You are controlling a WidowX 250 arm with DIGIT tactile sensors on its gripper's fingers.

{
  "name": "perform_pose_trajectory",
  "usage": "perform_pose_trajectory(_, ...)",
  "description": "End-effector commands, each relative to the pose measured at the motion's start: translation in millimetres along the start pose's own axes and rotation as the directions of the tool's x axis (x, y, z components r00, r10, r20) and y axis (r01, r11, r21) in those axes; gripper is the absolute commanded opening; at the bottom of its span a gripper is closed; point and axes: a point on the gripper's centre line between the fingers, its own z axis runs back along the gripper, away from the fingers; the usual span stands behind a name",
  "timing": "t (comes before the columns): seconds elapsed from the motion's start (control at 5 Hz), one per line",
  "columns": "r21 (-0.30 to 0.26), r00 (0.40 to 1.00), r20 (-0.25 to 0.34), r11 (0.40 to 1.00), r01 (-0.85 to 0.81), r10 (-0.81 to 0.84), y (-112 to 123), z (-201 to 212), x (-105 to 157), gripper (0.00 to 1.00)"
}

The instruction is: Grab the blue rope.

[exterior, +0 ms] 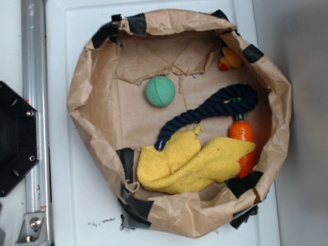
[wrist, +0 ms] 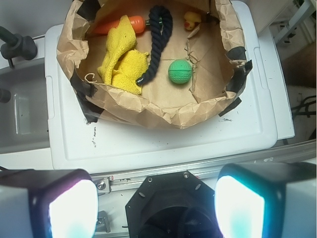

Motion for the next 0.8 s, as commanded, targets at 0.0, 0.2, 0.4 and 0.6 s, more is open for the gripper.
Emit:
perform_pose_trajectory(0.0,0.000,1.000,0.000,1.000,0.000,0.000,0,0,0,1.00)
perform_pose_trajectory(0.2,0.065,0.987,0.137,0.995,0.072,-0.080,12,-42,46,1.00)
perform_pose_trajectory(0.4,0.073,0.984,0.142,0.992,0.100,-0.110,7,-80,92,1.00)
perform_pose_trajectory(0.6,0.101,0.991,0.049,0.988,0.120,-0.125,10,-130,129,1.00)
